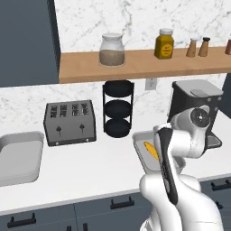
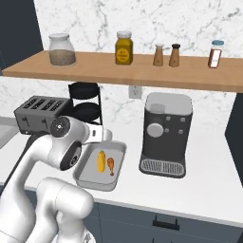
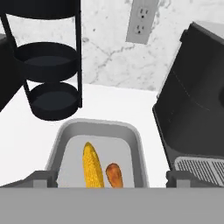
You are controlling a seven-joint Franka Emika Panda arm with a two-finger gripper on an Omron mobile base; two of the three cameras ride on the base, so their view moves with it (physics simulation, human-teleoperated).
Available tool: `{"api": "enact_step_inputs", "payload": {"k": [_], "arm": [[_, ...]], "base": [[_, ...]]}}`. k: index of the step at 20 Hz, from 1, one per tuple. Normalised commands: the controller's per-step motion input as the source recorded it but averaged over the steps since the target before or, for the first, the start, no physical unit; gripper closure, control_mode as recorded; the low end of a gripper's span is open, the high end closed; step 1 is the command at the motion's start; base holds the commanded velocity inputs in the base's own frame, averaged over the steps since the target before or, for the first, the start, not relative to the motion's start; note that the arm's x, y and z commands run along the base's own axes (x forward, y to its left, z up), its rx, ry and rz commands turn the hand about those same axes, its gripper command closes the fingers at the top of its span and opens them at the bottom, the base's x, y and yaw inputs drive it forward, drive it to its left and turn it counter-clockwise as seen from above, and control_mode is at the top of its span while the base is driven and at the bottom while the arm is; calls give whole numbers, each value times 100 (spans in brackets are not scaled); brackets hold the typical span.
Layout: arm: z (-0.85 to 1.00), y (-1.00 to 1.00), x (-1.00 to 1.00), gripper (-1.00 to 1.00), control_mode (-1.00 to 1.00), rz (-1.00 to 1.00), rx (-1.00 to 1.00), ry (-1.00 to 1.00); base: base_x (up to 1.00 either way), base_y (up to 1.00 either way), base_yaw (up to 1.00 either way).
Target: Place one corn and one chicken drumstick in each tupperware on the nearby counter, to pack two identical lunches.
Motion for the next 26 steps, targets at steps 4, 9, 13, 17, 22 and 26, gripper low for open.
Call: {"api": "enact_step_inputs", "payload": {"k": [4,9,13,17,22,26], "arm": [[25,13,-49,-100,-100,-29,22,0],[-19,0,-77,-100,-100,-4,25,0],[-26,33,-67,-100,-100,2,3,-9],[-9,39,-48,-100,-100,0,-5,-6],[-5,7,-27,-100,100,0,-2,0],[0,0,0,-100,100,0,0,0]], "base": [[0,0,0],[0,0,0],[0,0,0],[0,0,0],[-37,-6,0],[-22,-77,-5]]}}
